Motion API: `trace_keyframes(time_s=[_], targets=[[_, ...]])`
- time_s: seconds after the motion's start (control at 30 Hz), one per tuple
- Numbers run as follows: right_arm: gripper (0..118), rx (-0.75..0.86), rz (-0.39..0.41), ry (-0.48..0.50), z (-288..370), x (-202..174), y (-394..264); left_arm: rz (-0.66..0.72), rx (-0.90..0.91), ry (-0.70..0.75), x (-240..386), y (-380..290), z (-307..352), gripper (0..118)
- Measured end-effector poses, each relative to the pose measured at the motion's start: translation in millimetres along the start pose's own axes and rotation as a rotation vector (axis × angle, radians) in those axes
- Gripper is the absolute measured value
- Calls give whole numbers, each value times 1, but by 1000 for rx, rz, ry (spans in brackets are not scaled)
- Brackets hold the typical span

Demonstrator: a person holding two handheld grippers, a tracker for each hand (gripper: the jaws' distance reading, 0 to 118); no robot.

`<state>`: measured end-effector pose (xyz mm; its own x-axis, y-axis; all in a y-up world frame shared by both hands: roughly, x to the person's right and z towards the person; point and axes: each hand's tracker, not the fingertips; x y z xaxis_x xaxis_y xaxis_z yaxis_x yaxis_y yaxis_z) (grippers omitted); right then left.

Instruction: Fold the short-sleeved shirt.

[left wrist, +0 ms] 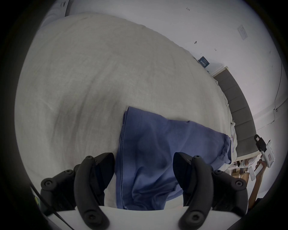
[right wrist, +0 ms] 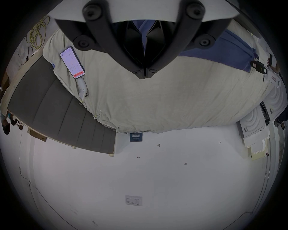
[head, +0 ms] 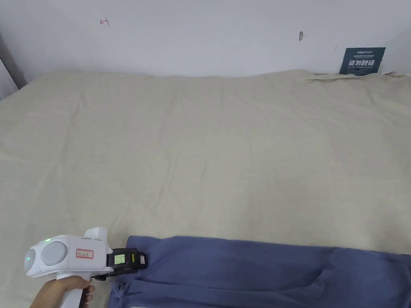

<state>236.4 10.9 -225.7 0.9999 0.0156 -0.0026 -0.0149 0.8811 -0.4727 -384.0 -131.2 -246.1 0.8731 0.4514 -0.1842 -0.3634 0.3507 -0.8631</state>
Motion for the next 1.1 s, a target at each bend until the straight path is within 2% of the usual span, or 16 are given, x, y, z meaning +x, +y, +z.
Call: trace_keyframes(time_s=[0.07, 0.13, 0.2, 0.23, 0.27, 0.33, 0.4, 0.63, 0.83, 1.1], targets=[[0, -4, -2, -3, 0, 1, -1, -1, 0, -4, 0, 3, -1, 86], [0, -5, 1, -7, 0, 2, -1, -2, 2, -5, -6, 9, -3, 76], [0, -7, -3, -3, 0, 3, -1, -20, 2, 4, -8, 12, -5, 52], [0, -7, -7, -3, 0, 4, -1, -37, -5, 30, -7, 12, -7, 31], [0, -6, -9, -3, 0, 4, -1, -58, -8, 52, -9, 12, -6, 22], [0, -4, -14, -5, 1, 4, -1, -67, -13, 32, -9, 12, -8, 14], [0, -6, -24, -3, 1, 5, -1, -72, -25, 5, -5, 10, -11, 12], [0, 0, -27, 2, -2, 14, -3, -137, 11, 49, 1, 17, 4, 5], [0, 10, -25, 16, -4, 14, 0, -64, 58, 47, -8, 24, 45, 4], [0, 17, -23, 40, -2, 9, 2, -43, 77, 180, -28, 32, 84, 3]])
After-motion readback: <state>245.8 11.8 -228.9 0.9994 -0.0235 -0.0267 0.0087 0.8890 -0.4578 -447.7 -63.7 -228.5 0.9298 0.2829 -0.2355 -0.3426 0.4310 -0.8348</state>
